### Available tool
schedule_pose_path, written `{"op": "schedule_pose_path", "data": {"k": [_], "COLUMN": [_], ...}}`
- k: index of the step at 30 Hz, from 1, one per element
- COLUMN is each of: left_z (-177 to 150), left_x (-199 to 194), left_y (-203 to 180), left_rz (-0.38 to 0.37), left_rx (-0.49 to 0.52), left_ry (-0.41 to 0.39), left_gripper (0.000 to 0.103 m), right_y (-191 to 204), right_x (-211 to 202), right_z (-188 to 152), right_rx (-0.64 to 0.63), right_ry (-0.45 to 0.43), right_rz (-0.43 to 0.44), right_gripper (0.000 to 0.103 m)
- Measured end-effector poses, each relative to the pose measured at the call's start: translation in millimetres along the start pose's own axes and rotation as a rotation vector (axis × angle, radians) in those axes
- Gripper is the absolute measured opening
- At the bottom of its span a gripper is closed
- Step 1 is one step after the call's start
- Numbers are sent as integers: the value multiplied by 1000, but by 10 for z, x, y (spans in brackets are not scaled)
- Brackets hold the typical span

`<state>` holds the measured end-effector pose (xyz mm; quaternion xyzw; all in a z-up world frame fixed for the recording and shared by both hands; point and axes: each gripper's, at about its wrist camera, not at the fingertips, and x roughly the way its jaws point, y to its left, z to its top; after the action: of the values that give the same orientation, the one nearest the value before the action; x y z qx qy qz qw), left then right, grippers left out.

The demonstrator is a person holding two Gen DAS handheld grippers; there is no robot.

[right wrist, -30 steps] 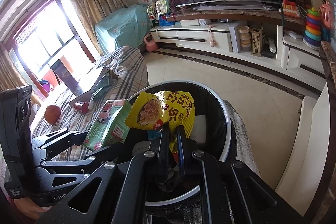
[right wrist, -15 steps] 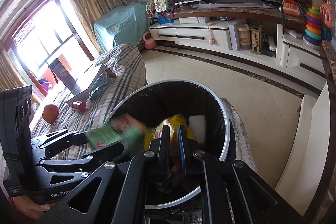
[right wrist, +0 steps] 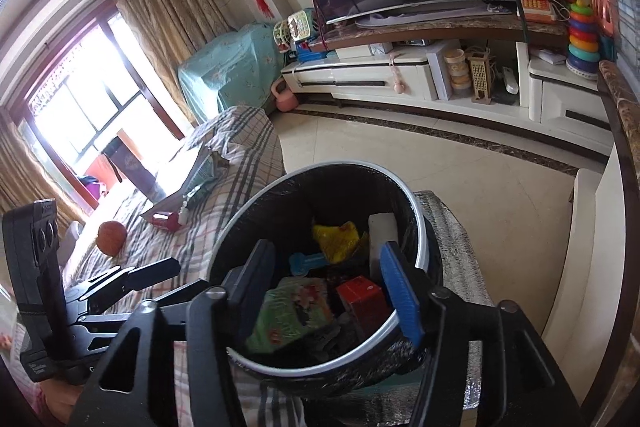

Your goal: Collect trash

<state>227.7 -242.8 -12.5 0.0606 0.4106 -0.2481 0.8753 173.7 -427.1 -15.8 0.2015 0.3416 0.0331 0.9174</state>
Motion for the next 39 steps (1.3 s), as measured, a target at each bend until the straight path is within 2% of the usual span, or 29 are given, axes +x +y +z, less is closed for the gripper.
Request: {"op": "schedule_pose_path", "data": {"k": [6, 9, 19, 27, 30, 33, 34, 36, 39], "left_z": [-293, -481, -1041, -1341, -1408, -1499, -1528, -1587, -1648], "left_x": [-347, -490, -791, -1083, -1268, -1472, -1519, -1593, -1647], "left_y": [197, 302, 588, 596, 579, 535, 518, 479, 430], "left_rz": [7, 19, 73, 121, 143, 198, 224, 274, 330], "left_rx": [-98, -139, -238, -241, -236, -227, -224, -211, -185], "left_ry": [-69, -95, -149, -229, -289, -380, -409, -451, -490], "left_gripper": [79, 84, 87, 89, 90, 103, 103, 103, 103], "right_y": [154, 230, 505, 743, 838, 977, 1014, 1070, 1108], "right_x": [-233, -333, -501, -720, -881, -1084, -1115, -1127, -1059], "right_z": [-151, -274, -730, -932, -957, -1023, -1049, -1107, -1178], "right_rx": [16, 24, -6, -81, -117, -195, -221, -270, -301], "right_ry": [-62, -93, -121, -181, -240, -352, -377, -406, -404], "right_rz": [24, 23, 21, -22, -52, -111, -129, -154, -172], "right_gripper": [94, 100, 101, 102, 102, 103, 103, 103, 103]}}
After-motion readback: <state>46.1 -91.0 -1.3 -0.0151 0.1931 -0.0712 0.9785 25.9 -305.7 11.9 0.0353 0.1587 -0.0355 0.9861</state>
